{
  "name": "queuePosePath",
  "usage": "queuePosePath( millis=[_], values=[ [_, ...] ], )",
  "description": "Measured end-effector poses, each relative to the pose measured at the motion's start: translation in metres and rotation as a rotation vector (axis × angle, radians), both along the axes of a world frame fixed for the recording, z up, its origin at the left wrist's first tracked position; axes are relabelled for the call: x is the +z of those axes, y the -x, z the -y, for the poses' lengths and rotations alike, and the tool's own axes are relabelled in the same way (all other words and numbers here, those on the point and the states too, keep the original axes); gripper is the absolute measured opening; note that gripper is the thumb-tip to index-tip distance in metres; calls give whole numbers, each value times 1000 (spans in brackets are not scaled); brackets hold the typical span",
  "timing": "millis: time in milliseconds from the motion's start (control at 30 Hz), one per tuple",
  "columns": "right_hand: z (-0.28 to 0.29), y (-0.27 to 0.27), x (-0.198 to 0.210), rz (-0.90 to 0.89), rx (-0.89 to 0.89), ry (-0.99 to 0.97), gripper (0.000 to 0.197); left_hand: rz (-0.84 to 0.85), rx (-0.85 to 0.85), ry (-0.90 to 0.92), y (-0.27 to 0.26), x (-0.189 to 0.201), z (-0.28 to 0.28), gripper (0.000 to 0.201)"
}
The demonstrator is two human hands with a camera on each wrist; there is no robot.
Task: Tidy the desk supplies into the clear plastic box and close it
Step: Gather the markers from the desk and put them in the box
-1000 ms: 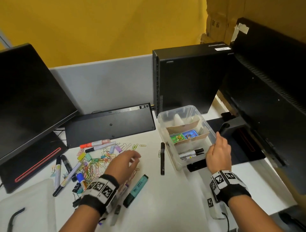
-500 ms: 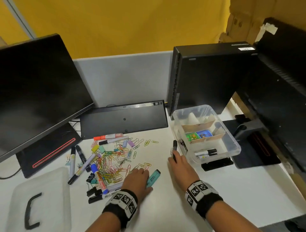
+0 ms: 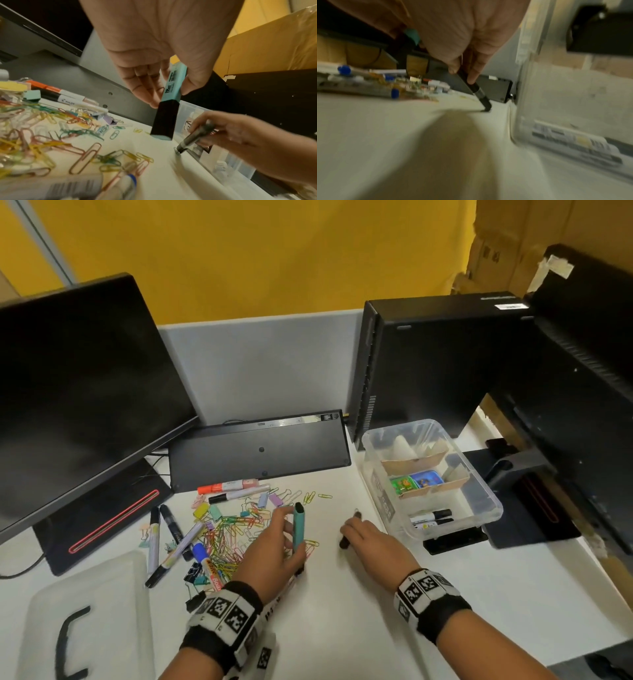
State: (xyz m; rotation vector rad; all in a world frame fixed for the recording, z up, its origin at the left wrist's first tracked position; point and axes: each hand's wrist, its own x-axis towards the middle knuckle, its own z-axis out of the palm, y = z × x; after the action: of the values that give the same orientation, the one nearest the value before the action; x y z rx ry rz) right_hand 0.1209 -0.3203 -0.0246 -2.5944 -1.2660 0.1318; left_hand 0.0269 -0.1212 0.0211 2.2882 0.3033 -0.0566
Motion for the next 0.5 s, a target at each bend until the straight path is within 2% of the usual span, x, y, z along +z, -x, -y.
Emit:
queuePosePath(
  millis=[100, 200, 267, 333, 433, 500],
  values=[
    [-5, 5, 38, -58, -62, -218, 21, 25, 34, 35, 4, 1, -12, 66],
    [0, 5, 76, -54, -220, -435, 28, 27, 56, 19, 7, 0, -23, 67],
    [10, -1, 100, 29, -320, -508, 25, 15, 61, -4, 8, 1, -27, 59],
    [26, -11, 116, 109, -360, -347, 20, 11, 53, -20, 8, 2, -30, 52],
    [54, -32, 117, 7, -328, 128, 49, 25, 63, -15, 8, 2, -35, 33],
    [63, -43, 110, -61, -309, 290, 69, 23, 70, -4, 9, 0, -37, 26]
  ],
)
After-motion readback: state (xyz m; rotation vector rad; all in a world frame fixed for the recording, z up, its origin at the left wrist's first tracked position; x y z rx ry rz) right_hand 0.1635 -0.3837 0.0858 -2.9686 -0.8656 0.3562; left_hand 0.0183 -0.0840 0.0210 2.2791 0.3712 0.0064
